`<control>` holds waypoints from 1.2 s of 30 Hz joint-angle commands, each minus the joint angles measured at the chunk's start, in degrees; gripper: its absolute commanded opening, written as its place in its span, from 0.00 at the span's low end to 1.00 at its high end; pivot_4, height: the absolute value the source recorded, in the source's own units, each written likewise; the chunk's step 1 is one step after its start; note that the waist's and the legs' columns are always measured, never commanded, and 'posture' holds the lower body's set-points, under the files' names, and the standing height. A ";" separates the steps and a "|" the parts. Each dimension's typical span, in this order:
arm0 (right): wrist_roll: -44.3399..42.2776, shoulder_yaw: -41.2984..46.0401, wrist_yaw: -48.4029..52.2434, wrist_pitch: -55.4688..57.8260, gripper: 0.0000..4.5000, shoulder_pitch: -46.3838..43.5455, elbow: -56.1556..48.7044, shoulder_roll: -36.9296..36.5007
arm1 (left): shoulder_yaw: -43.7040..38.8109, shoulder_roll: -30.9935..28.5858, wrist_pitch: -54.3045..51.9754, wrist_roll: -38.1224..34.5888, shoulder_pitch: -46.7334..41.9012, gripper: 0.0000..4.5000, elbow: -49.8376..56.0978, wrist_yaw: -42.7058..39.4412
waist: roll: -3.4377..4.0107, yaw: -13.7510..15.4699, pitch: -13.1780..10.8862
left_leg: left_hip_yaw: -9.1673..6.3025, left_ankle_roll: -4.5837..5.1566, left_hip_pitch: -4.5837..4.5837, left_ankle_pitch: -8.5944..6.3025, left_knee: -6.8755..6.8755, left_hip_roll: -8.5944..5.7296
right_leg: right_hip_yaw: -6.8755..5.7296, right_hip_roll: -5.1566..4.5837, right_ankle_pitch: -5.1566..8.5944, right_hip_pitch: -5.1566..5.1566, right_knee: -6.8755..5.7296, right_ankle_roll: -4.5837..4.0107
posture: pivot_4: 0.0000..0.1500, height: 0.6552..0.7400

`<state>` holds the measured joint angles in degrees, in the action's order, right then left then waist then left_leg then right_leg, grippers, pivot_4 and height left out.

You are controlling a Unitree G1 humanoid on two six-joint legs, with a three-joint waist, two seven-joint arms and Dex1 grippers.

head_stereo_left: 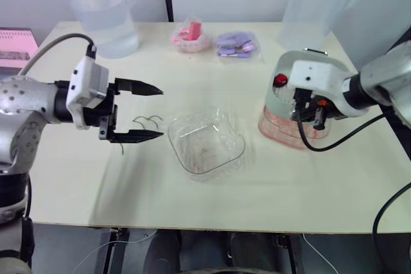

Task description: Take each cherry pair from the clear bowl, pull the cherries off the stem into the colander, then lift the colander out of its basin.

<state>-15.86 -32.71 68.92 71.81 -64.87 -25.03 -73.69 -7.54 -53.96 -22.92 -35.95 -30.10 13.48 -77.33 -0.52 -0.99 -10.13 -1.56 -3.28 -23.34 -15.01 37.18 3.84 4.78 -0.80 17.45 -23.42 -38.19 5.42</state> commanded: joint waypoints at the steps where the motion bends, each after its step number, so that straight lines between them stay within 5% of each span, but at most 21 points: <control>1: 1.94 1.80 1.25 -1.23 0.05 -1.34 -0.30 -1.60 | -0.85 -0.31 0.94 -0.02 -0.79 1.00 0.98 0.26 | 0.00 0.01 0.00 | 0.00 0.00 0.00 0.00 0.00 0.00 | 0.00 0.00 0.00 0.00 0.00 0.00 | 1.00 0.96; 14: 7.17 1.91 3.90 -11.41 0.05 -0.42 3.13 0.51 | -0.52 -0.22 0.65 0.47 -1.59 1.00 0.63 0.70 | 0.00 -0.06 0.00 | 0.00 0.00 0.00 0.00 0.00 0.00 | 0.00 0.00 0.00 0.00 0.00 0.00 | 1.00 0.96; 21: 14.97 -4.31 7.21 -24.18 0.05 -10.67 21.46 17.39 | -2.31 -1.59 0.19 1.12 -0.66 1.00 -0.04 1.61 | 0.00 -1.49 0.00 | -0.01 0.00 0.05 0.00 0.00 0.00 | 0.00 0.02 0.00 0.01 -0.09 0.00 | 1.00 0.96; 28: 22.25 -7.36 5.68 -42.32 0.05 -18.19 52.66 39.26 | -8.78 -4.98 -2.36 0.01 6.39 1.00 2.71 4.49 | 0.00 -2.77 0.00 | -0.03 0.00 0.03 0.00 -0.06 0.00 | -0.03 0.01 -0.01 -0.04 -0.16 -0.01 | 1.00 0.96; 36: 27.53 -6.59 4.09 -54.95 0.05 -19.82 74.01 51.15 | -15.05 -5.45 -4.34 -0.33 16.75 1.00 6.89 7.51 | 0.00 -2.99 0.00 | -0.09 -0.02 0.00 0.01 -0.05 -0.02 | -0.12 -0.04 -0.01 -0.02 -0.19 0.00 | 1.00 0.96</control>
<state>10.49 -41.29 73.52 19.38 -82.71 47.16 -23.01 -19.78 -58.55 -27.37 -36.01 -13.97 18.69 -70.50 -0.53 -3.98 -10.13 -1.67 -3.32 -23.33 -14.99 37.13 3.82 4.65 -0.84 17.44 -23.44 -38.42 5.42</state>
